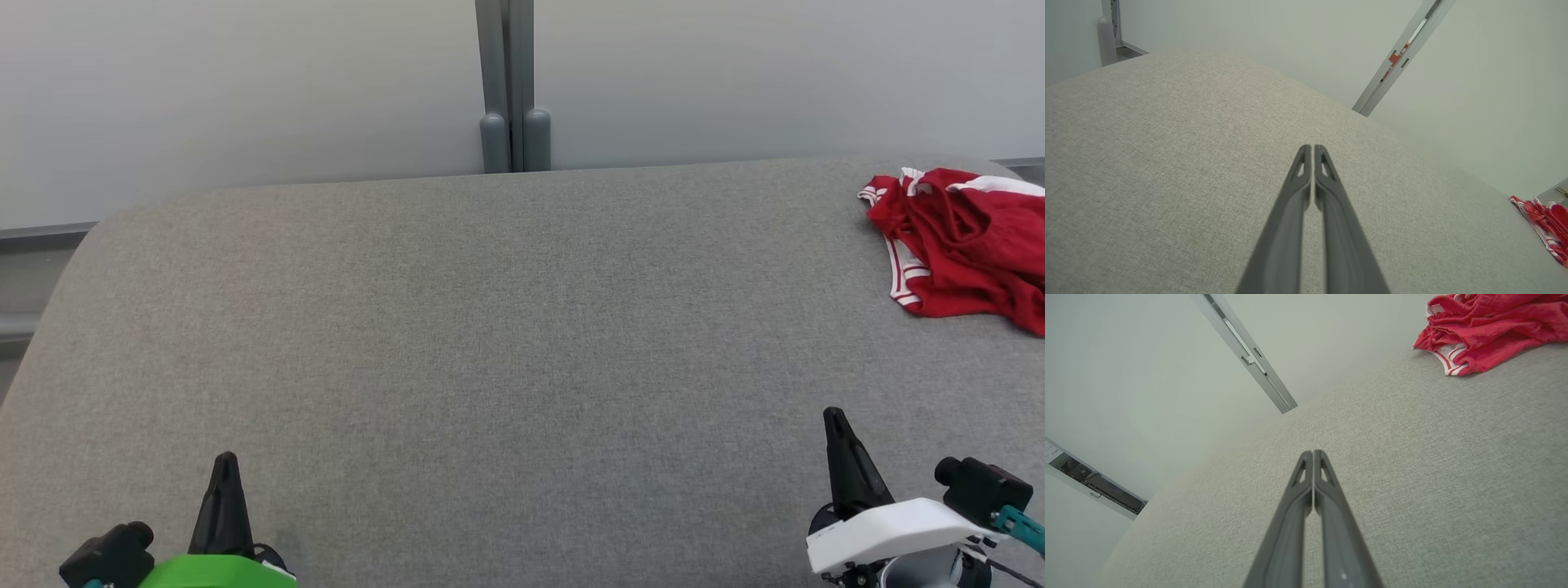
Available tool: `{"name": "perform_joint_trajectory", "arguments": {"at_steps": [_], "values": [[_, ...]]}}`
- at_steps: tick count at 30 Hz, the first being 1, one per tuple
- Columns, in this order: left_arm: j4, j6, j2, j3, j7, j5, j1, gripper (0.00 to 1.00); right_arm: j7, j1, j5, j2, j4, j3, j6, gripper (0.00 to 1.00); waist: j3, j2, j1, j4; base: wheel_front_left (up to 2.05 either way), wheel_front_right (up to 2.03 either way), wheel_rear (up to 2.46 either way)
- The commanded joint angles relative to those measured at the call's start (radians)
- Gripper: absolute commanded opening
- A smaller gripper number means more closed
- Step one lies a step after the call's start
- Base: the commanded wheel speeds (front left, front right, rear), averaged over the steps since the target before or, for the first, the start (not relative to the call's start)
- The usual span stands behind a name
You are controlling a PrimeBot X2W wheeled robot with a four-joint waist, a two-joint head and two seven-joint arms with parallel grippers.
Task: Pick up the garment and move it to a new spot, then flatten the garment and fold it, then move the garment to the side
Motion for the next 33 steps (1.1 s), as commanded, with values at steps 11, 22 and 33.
{"name": "perform_joint_trajectory", "arguments": {"at_steps": [11, 22, 33], "values": [[-0.015, -0.008, 0.006, 0.013, 0.046, -0.187, -0.055, 0.0, 0.044, -0.05, 0.186, -0.008, -0.001, -0.019, 0.0, 0.0, 0.002, 0.0, 0.0001, -0.001, 0.0, 0.0, 0.0], [-0.014, -0.012, 0.007, 0.019, 0.084, -0.328, -0.073, 0.0, 0.08, -0.068, 0.326, -0.009, 0.008, -0.033, 0.0, 0.0, 0.004, 0.0, 0.0001, -0.002, 0.0, 0.0, 0.0], [-0.013, -0.015, 0.008, 0.025, 0.119, -0.458, -0.09, 0.0, 0.113, -0.084, 0.452, -0.008, 0.016, -0.046, -0.001, 0.0, 0.007, 0.0, 0.0001, -0.003, 0.0, 0.0, 0.0]]}}
